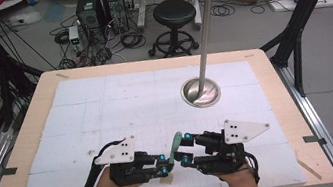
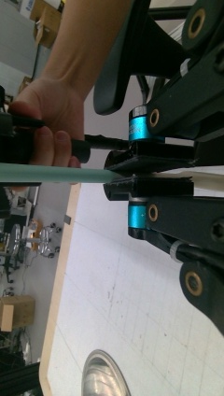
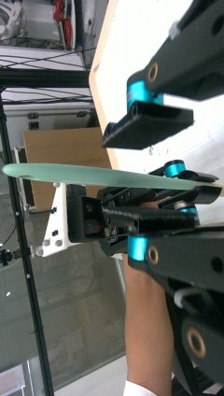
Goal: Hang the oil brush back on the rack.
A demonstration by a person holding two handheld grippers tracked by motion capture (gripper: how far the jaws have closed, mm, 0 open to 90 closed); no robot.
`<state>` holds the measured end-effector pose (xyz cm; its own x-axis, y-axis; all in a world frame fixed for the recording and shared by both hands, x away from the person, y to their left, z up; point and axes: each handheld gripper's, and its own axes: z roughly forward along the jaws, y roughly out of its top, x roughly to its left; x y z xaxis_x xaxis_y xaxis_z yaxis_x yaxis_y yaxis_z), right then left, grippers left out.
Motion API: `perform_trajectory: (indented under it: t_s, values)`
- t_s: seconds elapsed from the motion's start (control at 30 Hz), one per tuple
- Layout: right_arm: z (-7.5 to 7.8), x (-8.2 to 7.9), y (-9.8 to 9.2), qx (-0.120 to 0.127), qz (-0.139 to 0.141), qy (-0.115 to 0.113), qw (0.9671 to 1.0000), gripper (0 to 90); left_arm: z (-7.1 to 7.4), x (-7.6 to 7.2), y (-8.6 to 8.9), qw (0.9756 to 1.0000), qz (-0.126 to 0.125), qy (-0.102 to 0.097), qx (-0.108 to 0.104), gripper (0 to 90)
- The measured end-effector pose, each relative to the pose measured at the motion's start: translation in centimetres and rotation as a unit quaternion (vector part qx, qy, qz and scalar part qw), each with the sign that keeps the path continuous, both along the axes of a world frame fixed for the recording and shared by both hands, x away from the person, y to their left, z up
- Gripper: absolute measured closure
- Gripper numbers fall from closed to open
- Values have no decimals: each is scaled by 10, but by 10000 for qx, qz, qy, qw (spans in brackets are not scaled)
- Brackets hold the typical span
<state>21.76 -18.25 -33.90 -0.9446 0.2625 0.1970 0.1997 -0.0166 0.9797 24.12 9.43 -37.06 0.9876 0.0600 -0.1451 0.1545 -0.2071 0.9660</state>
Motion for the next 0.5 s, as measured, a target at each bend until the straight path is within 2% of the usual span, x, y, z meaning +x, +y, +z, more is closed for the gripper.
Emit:
perform_trajectory:
  t_s: [0.13,0.23,0.27,0.37,0.4,0.43,0.5]
  values:
    - [0,0,2,36,-31,-59,10000,682,0,1,-1,10000,34,-11,-64,845]
    - [-1,2,4,0,-22,-11,10000,724,0,2,-2,10000,25,-13,-83,845]
    - [-1,3,5,-21,-22,-1,10000,813,0,1,-2,10000,49,0,-81,844]
    - [0,4,8,-94,-46,-26,9999,826,1,2,0,9997,216,-117,-32,820]
    - [1,5,8,-142,-103,-9,9998,828,2,3,3,9991,410,-74,13,693]
    - [4,8,7,-176,-199,2,9996,828,2,5,6,9986,520,-73,30,602]
    - [9,13,4,-203,-331,26,9992,828,2,7,17,9963,841,-185,30,527]
